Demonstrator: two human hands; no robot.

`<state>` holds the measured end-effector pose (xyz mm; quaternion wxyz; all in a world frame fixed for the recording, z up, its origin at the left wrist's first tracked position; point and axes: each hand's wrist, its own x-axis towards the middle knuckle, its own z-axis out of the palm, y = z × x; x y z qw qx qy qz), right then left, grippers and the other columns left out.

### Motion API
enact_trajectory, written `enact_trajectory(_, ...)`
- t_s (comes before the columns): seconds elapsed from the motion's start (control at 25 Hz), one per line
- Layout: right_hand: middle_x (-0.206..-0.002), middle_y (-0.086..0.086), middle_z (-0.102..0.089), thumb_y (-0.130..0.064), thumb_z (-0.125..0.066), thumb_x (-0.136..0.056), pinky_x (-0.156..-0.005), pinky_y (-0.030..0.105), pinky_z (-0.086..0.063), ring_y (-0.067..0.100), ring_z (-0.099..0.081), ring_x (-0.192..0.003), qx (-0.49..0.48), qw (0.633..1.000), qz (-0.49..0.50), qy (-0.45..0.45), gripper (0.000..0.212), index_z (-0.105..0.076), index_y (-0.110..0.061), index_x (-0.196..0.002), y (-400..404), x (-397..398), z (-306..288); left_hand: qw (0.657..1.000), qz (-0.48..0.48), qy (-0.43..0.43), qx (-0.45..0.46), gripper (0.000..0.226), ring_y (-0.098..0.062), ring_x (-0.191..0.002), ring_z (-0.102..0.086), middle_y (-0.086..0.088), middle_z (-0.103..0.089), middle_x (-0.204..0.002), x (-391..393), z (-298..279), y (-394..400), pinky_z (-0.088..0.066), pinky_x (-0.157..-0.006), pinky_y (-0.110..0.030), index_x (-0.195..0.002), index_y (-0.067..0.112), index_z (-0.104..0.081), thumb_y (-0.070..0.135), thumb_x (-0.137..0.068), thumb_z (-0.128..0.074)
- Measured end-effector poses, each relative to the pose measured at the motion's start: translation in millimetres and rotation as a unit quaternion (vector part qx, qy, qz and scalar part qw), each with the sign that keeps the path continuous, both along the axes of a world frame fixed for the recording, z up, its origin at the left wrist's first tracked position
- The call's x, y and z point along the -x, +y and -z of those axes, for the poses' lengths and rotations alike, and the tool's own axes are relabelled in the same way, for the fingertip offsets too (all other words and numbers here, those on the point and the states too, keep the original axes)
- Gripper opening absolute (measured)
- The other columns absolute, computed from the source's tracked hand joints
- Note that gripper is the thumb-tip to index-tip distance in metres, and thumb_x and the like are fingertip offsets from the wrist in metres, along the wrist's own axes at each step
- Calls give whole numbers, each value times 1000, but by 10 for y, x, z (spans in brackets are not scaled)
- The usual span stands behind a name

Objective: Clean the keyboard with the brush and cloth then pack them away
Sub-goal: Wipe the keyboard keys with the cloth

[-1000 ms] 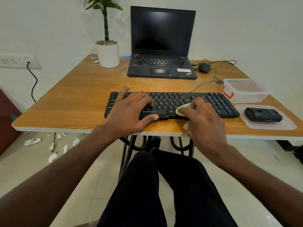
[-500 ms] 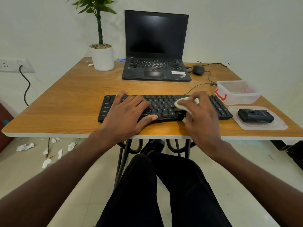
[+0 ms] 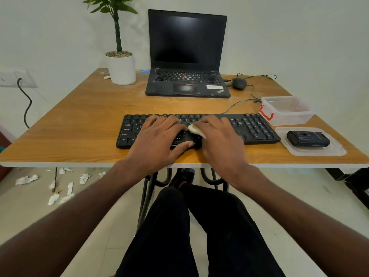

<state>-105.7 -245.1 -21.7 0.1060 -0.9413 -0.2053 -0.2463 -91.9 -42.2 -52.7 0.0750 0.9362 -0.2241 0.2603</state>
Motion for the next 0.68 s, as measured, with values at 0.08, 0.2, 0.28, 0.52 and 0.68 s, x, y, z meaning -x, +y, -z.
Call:
enact_trajectory(0.08, -132, -2, -57, -18, -68, -94, -78, 35, -55, 25, -48, -113, 62, 998, -33, 2, 40, -65, -22, -134, 23, 6, -14, 1000, -2, -1, -1, 58, -16, -118, -55, 6, -60, -128, 4, -5, 10, -31, -115, -41, -131, 24, -63, 68, -103, -38)
enact_trajectory(0.2, -132, -2, -55, -16, -68, -94, -77, 35, -48, 26, -46, -115, 108, 994, 10, 0, 44, -63, -26, -137, -182, -34, -80, 1000, -9, 0, -11, 58, -15, -119, -56, 7, -59, -129, 9, -15, 4, -30, -114, -42, -133, 26, -63, 69, -104, -36)
enact_trajectory(0.28, -132, -2, -53, -15, -67, -95, -79, 35, -49, 26, -45, -119, 110, 992, 56, 11, 46, -62, -26, -139, -317, 3, -76, 1000, -5, 8, -13, 58, -15, -121, -56, 8, -59, -132, 21, -17, 2, -28, -113, -43, -135, 27, -62, 68, -104, -34)
enact_trajectory(0.52, -131, 3, -52, -15, -67, -92, -85, 39, -52, 26, -45, -122, 77, 986, 144, 30, 41, -65, -18, -133, -581, 54, -121, 1000, 0, 8, -7, 51, -14, -121, -56, 9, -59, -131, 42, -29, -14, -26, -110, -43, -134, 27, -62, 61, -105, -36)
enact_trajectory(0.68, -136, 5, -54, -6, -74, -81, -82, 36, -55, 26, -50, -114, 68, 998, 14, 1, 56, -65, -17, -136, -416, 154, 77, 1000, -20, 7, 14, 44, -15, -115, -56, 9, -59, -121, 69, -31, 0, -27, -109, -46, -123, 27, -61, 58, -102, -38)
